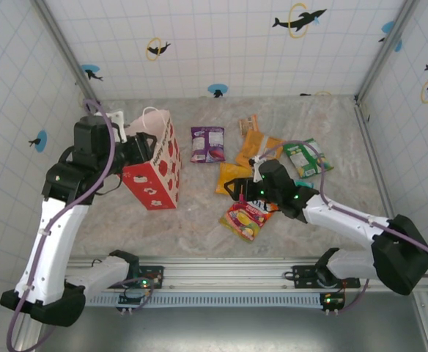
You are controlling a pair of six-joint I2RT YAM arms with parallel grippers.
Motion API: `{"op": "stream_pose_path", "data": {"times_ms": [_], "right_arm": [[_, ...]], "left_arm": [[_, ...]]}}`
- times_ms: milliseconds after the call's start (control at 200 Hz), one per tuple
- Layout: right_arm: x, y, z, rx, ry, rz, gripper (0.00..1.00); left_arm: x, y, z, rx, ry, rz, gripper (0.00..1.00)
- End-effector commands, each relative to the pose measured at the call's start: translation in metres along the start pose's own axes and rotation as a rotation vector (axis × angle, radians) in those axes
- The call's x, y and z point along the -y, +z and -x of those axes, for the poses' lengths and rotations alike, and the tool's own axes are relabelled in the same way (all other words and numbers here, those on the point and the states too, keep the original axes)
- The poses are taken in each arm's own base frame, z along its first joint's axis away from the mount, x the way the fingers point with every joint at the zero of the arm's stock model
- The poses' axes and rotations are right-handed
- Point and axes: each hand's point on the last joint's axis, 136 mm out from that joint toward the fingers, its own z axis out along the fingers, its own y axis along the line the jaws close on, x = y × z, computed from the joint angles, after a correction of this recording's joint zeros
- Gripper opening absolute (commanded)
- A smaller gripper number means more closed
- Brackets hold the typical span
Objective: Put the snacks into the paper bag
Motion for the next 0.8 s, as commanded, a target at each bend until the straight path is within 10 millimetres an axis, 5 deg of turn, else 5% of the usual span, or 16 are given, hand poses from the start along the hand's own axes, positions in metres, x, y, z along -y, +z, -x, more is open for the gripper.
{"op": "stream_pose_path", "data": {"times_ms": [0, 280, 796], "right_arm": [[-0.014, 0.003, 0.010, 0.001, -0.021, 0.028, 1.00], [-0.018, 0.009, 0.007, -0.028, -0.024, 0.041, 1.00], [-0.018, 0.005, 0.005, -0.035, -0.038, 0.035, 1.00]], "left_arm": [[-0.026, -0.022, 0.004, 0.027, -0.067, 0.156, 0.64], [-0.067, -0.036, -0.018, 0.009, -0.142, 0.366, 0.65], [-0.127, -0.010, -0.033, -0.053, -0.238, 0.513, 0.70]]}}
